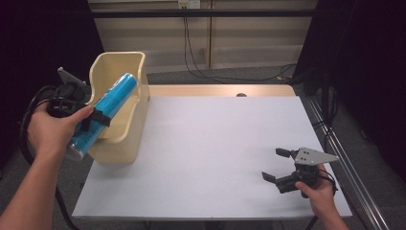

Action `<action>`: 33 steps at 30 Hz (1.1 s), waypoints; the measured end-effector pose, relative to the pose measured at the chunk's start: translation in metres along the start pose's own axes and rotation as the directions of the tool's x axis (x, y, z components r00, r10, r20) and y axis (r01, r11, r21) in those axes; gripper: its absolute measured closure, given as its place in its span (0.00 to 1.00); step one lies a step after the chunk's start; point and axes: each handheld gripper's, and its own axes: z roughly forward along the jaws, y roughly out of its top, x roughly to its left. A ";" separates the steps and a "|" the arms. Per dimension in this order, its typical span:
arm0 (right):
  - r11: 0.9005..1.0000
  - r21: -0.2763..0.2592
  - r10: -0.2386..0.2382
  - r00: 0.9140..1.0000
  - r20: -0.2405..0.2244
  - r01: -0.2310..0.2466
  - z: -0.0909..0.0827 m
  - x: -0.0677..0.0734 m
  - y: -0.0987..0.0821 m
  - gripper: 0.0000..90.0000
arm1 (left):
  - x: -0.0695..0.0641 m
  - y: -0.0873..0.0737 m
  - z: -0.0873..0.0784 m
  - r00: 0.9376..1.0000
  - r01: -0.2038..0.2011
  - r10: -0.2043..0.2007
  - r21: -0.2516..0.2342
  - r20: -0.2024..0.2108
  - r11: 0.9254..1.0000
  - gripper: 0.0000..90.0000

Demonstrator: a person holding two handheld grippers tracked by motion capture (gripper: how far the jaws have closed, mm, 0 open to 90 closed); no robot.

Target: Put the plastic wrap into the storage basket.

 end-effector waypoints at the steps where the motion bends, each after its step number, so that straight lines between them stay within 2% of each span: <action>1: 1.000 0.003 -0.004 1.000 0.001 0.004 0.000 0.000 0.000 0.01 | 0.000 0.001 0.001 1.000 0.015 -0.015 0.011 -0.002 1.000 0.36; 3: 1.000 0.003 -0.007 1.000 0.001 0.007 0.000 0.000 0.000 0.01 | 0.000 0.004 0.003 1.000 0.014 -0.013 0.044 -0.006 0.999 0.36; 6: 1.000 0.004 -0.011 1.000 0.004 0.011 0.000 0.000 0.000 0.01 | -0.002 0.008 0.010 0.999 0.014 -0.010 0.091 -0.046 0.996 0.36; 11: 1.000 0.006 -0.014 1.000 0.006 0.014 0.000 -0.001 -0.001 0.01 | 0.001 0.009 0.017 0.998 0.025 -0.019 0.105 -0.059 0.994 0.36; 12: 1.000 0.007 -0.015 1.000 0.007 0.015 0.000 -0.001 -0.001 0.01 | 0.002 0.010 0.019 0.998 0.027 -0.020 0.122 -0.051 0.992 0.36; 15: 1.000 0.009 -0.010 1.000 0.010 0.010 0.000 -0.002 -0.002 0.01 | 0.000 0.011 0.018 0.999 0.016 -0.011 0.120 -0.042 0.993 0.34; 16: 1.000 0.010 -0.010 1.000 0.011 0.010 0.000 -0.002 -0.002 0.01 | -0.001 0.013 0.013 0.999 0.021 -0.018 0.079 -0.036 0.997 0.36; 17: 1.000 0.010 -0.010 1.000 0.012 0.010 0.000 -0.002 -0.002 0.01 | -0.002 0.015 0.004 1.000 0.025 -0.025 0.013 -0.008 1.000 0.42; 18: 1.000 0.010 -0.010 1.000 0.012 0.010 0.000 -0.002 -0.002 0.01 | -0.002 0.017 -0.006 0.997 0.032 -0.028 -0.056 0.067 0.998 0.42; 19: 1.000 0.012 -0.013 1.000 0.013 0.013 0.001 -0.002 -0.002 0.01 | -0.005 0.020 -0.014 0.993 0.027 -0.019 -0.073 0.116 0.997 0.39; 20: 1.000 0.012 -0.013 1.000 0.013 0.013 0.001 -0.002 -0.002 0.01 | -0.010 0.023 -0.017 0.995 0.015 -0.008 -0.071 0.096 0.997 0.39; 21: 1.000 0.012 -0.016 1.000 0.012 0.015 0.003 -0.001 -0.002 0.01 | -0.018 0.026 -0.016 0.997 -0.011 0.013 -0.034 0.073 0.999 0.36; 22: 1.000 0.014 -0.019 1.000 0.011 0.019 0.003 -0.001 -0.001 0.01 | -0.018 0.026 -0.016 0.997 -0.011 0.013 -0.034 0.073 0.999 0.34; 23: 1.000 0.014 -0.019 1.000 0.011 0.019 0.003 -0.001 -0.001 0.01 | -0.022 0.027 -0.012 0.996 -0.011 0.014 -0.025 0.090 1.000 0.34; 25: 1.000 0.019 -0.025 1.000 0.011 0.025 0.004 0.001 -0.001 0.01 | -0.030 0.028 -0.002 0.994 -0.046 0.047 -0.008 0.097 0.999 0.27; 26: 1.000 0.019 -0.025 1.000 0.011 0.025 0.004 0.001 -0.001 0.01 | -0.034 0.029 0.002 0.994 -0.068 0.068 0.004 0.084 0.998 0.27; 27: 1.000 0.018 -0.025 1.000 0.011 0.024 0.004 0.001 -0.002 0.01 | -0.037 0.030 0.005 0.995 -0.078 0.078 0.004 0.068 0.997 0.23; 28: 1.000 0.019 -0.023 1.000 0.010 0.023 0.003 0.001 -0.002 0.01 | -0.039 0.031 0.007 0.995 -0.079 0.079 0.003 0.067 0.997 0.23; 30: 1.000 0.017 -0.023 1.000 0.009 0.023 0.002 0.001 -0.003 0.01 | -0.042 0.034 0.007 0.992 -0.079 0.078 0.011 0.102 0.997 0.27; 31: 1.000 0.017 -0.021 1.000 0.008 0.021 0.002 0.001 -0.003 0.01 | -0.044 0.036 0.007 0.989 -0.072 0.068 0.025 0.135 0.997 0.25; 32: 1.000 0.017 -0.021 1.000 0.008 0.021 0.002 0.001 -0.003 0.01 | -0.046 0.038 0.007 0.986 -0.075 0.067 0.048 0.152 0.996 0.25; 33: 1.000 0.018 -0.022 1.000 0.009 0.022 0.002 0.001 -0.003 0.01 | -0.049 0.040 0.006 0.985 -0.089 0.079 0.061 0.157 0.994 0.21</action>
